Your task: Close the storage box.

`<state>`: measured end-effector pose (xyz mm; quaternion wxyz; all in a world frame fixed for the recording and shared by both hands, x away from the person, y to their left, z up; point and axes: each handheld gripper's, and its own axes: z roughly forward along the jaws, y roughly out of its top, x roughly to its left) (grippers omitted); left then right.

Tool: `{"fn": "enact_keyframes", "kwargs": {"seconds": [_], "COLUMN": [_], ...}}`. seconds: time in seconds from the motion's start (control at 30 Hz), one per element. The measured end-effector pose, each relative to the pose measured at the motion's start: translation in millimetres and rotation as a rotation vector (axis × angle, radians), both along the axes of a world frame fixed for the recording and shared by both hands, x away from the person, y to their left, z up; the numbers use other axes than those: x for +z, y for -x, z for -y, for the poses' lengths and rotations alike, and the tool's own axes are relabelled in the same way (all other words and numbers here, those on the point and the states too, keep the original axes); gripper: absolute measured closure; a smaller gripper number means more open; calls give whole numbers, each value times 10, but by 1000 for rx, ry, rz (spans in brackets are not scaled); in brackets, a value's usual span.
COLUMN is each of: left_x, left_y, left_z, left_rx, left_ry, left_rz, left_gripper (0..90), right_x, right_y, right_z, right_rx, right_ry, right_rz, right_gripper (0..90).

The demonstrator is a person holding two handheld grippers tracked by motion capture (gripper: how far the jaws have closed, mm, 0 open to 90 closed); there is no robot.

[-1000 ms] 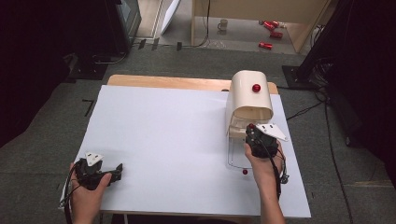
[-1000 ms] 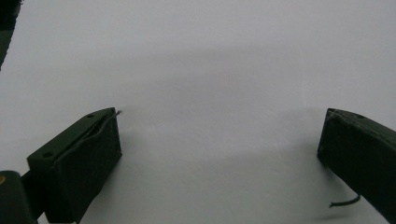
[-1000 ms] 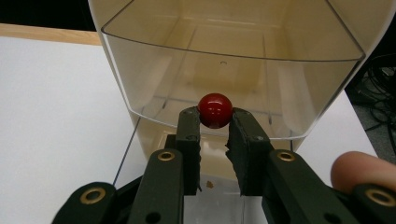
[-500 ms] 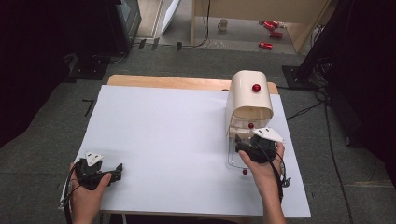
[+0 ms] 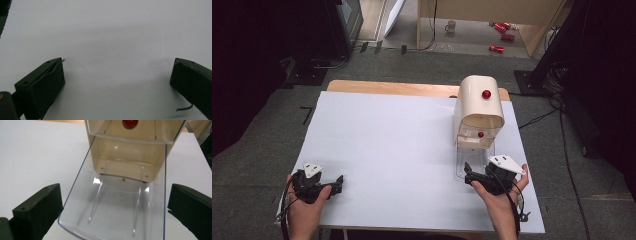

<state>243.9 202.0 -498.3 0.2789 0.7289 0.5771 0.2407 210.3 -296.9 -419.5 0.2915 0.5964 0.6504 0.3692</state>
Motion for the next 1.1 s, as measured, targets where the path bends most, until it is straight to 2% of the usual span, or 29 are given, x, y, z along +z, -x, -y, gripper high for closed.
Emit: {"fn": "enact_keyframes", "kwargs": {"seconds": [0.03,0.53,0.73,1.1], "left_x": [0,0,0,0], "left_y": [0,-1,-1,-2], "left_z": [0,0,0,0], "left_rx": [0,1,1,1], "left_ry": [0,1,1,1], "left_rz": [0,0,0,-1], "left_gripper": [0,0,0,0], "right_x": [-20,-231,-329,-460], "right_y": [71,448,545,611], "right_z": [11,82,116,111], "right_rx": [3,-32,-52,-44], "right_ry": [-2,-29,-37,-22], "right_rz": [-1,-32,-47,-87], "right_gripper": [0,0,0,0]}}
